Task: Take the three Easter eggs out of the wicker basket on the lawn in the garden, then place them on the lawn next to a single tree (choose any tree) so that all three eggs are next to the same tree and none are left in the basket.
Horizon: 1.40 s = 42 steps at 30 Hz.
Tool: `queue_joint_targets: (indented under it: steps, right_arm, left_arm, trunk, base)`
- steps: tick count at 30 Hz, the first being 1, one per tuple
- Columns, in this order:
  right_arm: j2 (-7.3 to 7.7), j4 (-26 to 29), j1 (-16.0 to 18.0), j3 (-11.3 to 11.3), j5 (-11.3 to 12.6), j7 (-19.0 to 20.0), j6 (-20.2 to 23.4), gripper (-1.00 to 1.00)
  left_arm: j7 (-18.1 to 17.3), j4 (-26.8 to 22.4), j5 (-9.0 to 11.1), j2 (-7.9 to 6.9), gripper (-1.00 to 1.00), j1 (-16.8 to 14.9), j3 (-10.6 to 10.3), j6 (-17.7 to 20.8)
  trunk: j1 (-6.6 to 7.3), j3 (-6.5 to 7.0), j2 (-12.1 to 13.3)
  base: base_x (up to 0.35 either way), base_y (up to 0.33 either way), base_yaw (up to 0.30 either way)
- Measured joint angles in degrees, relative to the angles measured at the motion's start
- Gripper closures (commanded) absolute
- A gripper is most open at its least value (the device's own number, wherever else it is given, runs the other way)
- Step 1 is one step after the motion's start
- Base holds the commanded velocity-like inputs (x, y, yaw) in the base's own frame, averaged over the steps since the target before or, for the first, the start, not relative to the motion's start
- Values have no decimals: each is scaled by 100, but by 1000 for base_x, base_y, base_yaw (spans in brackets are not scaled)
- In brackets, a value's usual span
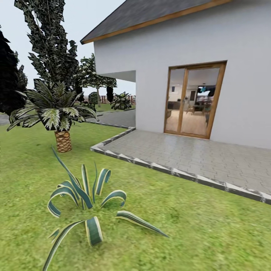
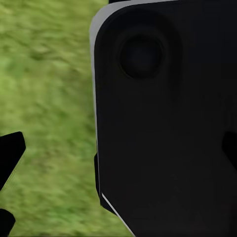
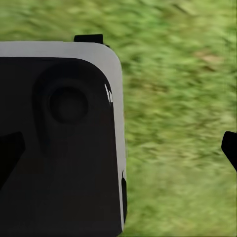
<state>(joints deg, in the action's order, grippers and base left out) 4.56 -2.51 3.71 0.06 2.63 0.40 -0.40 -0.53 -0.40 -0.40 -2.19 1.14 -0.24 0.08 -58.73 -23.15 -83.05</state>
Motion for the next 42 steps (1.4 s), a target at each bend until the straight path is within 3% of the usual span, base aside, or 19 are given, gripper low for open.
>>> queue_joint_targets:
  steps: [16, 42]
  right_arm:
    - [0, 0, 0, 0, 0, 0, 0, -100]
    - [0, 0, 0, 4, 0, 0, 0, -100]
  left_arm:
    - [3, 0, 0, 0, -100, 0, 1, 6]
    - [2, 0, 0, 0, -100, 0, -1, 1]
  trunk:
    - [2, 0, 0]
    - [2, 0, -1]
  base:
    - [31, 34, 0]
    - [209, 272, 0]
